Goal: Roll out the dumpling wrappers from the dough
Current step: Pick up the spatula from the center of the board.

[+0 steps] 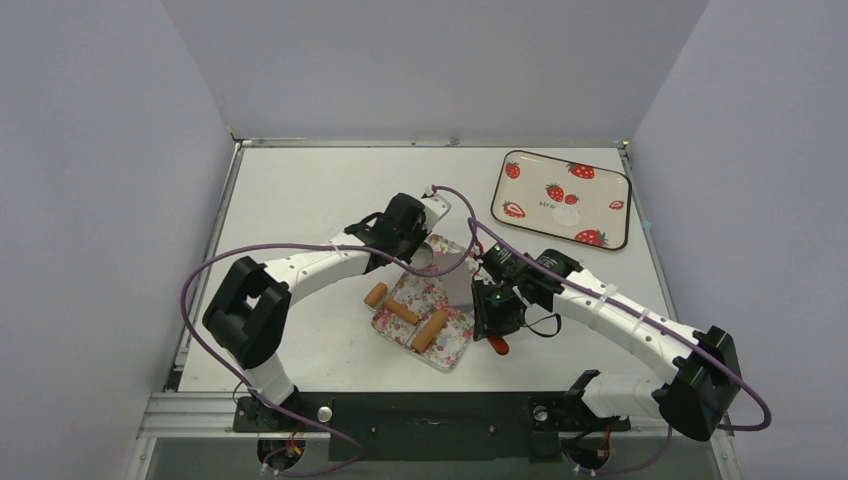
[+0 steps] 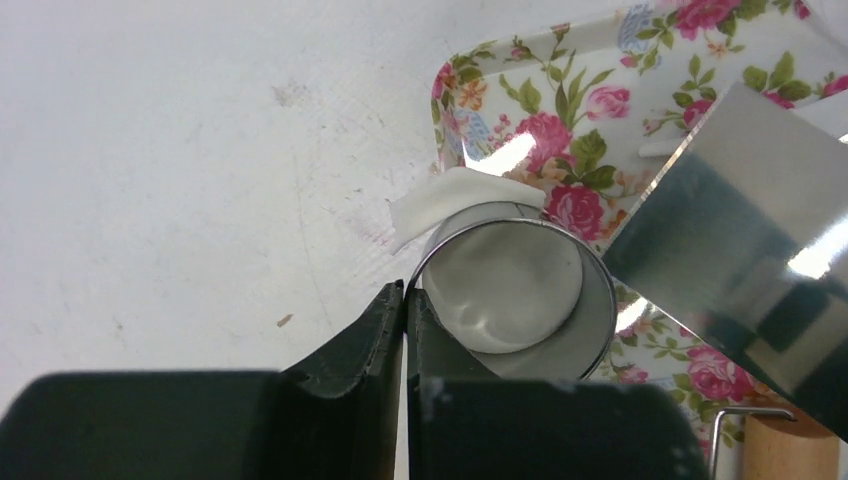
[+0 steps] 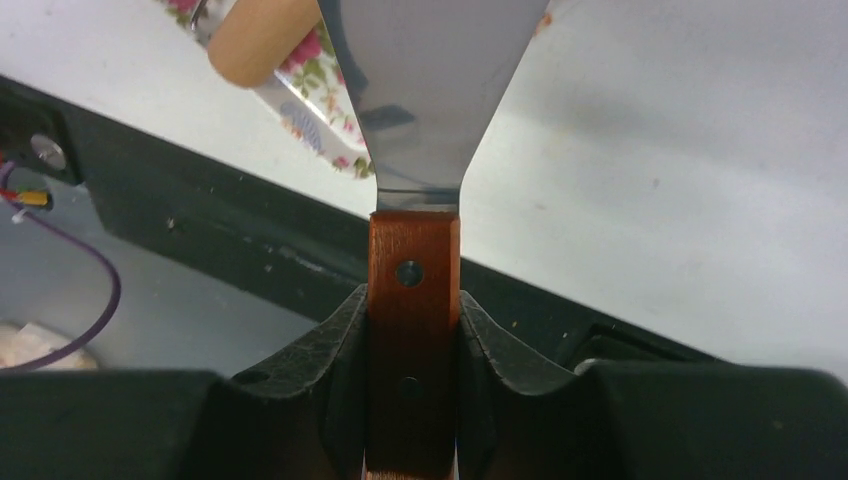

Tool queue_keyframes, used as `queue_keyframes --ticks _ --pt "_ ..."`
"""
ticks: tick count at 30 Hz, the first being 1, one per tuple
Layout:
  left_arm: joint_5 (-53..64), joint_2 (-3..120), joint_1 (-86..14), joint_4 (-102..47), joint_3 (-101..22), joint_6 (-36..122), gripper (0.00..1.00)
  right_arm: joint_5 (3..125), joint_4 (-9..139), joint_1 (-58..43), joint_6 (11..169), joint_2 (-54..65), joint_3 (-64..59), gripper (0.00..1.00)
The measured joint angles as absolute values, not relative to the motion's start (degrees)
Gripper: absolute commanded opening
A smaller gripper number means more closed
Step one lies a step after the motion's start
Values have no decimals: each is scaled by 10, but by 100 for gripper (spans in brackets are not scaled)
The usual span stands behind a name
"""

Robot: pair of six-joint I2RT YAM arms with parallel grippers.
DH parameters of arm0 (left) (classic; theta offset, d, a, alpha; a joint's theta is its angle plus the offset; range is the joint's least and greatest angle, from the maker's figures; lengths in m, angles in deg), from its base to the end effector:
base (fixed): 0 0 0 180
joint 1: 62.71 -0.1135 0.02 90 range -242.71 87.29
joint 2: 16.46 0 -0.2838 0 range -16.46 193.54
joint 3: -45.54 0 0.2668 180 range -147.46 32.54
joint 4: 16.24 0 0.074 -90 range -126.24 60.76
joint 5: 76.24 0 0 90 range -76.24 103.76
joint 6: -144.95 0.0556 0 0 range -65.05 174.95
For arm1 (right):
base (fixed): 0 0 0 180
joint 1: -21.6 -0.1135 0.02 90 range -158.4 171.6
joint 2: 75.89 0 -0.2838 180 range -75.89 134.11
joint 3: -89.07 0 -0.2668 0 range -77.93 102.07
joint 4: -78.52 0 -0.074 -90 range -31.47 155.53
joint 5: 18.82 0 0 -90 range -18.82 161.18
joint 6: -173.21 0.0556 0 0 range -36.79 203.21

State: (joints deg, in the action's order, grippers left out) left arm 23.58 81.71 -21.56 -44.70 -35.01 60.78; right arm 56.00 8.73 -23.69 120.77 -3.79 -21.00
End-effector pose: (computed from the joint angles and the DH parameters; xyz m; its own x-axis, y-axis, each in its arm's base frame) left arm 0.3104 -0.2587 0.2209 -0.4828 0.5548 -0.6776 0.6115 0.7674 0.1927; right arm 0.1577 0.1800 0.2521 -0.9832 -0.1569 -0.0937 -0.1812 0.9045 0.3861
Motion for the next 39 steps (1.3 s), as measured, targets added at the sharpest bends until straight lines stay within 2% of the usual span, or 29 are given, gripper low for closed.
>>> queue_keyframes --ticks 11,17,25,33,39 --pt "299 798 -174 -349 -341 667 0 482 31 -226 1231 -98 -210 0" --pt "332 784 -140 -274 -288 690 0 472 14 -226 1263 -126 -210 0" --pt "358 757 -112 -196 -228 741 0 446 60 -197 1337 -163 -217 0" --pt "355 742 -88 -171 -205 771 0 437 132 -186 1375 -158 -217 0" --pt "330 741 -109 -210 -213 725 0 434 132 -173 1365 -156 -217 0"
